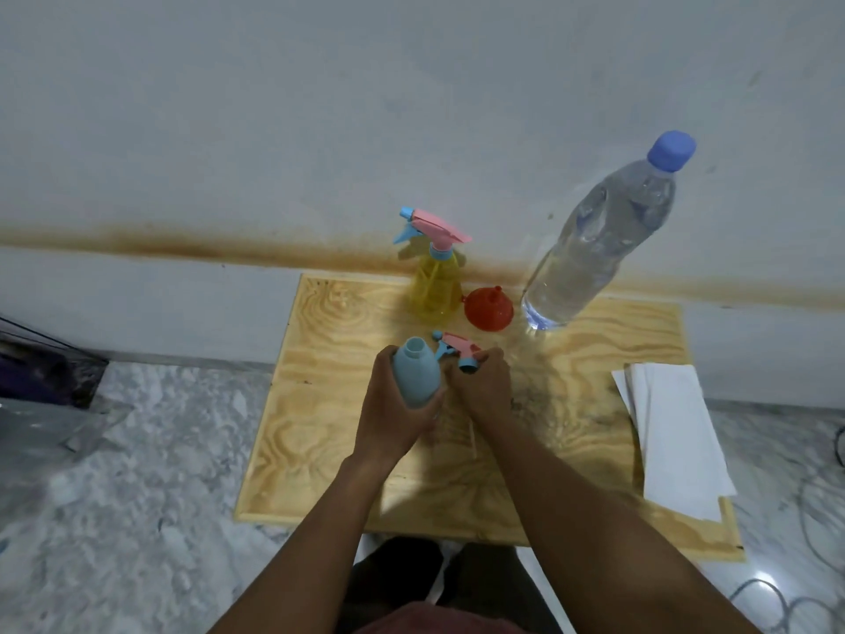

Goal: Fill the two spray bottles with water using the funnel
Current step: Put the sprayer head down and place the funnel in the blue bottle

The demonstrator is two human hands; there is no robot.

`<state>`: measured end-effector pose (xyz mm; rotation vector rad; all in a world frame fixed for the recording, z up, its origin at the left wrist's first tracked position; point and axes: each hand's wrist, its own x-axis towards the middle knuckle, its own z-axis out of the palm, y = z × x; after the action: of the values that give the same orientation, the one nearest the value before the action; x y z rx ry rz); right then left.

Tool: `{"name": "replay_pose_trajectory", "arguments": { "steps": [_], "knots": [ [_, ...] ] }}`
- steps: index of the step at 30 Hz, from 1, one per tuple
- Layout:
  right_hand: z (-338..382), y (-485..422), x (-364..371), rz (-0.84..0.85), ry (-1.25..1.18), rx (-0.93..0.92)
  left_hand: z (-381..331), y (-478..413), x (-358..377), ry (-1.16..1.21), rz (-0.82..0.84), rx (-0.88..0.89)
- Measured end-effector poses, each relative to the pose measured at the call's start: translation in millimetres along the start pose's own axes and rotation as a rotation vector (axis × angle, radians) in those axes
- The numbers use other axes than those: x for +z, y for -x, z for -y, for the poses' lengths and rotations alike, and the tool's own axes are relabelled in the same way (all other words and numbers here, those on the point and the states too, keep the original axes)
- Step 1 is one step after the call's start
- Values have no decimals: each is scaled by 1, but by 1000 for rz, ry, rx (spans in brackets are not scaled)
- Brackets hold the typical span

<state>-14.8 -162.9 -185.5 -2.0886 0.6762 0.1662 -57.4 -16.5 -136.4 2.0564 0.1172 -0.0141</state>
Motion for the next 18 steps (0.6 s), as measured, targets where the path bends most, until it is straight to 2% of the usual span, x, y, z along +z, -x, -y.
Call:
{"name": "replay_pose_trajectory", "arguments": {
  "steps": [2,5,11,18],
  "knots": [
    [-3,1,-7,25,18,-18,4,1,6,-2,-17,-37],
    [-4,0,-27,-58,74,15,6,3,15,2,-38,-91],
    [11,-39,-48,-72,131,-130,12,8,31,-42,-68,-84],
    [44,-69,-40,-63,121,-144,16,18,32,-36,-69,-53]
  ]
}}
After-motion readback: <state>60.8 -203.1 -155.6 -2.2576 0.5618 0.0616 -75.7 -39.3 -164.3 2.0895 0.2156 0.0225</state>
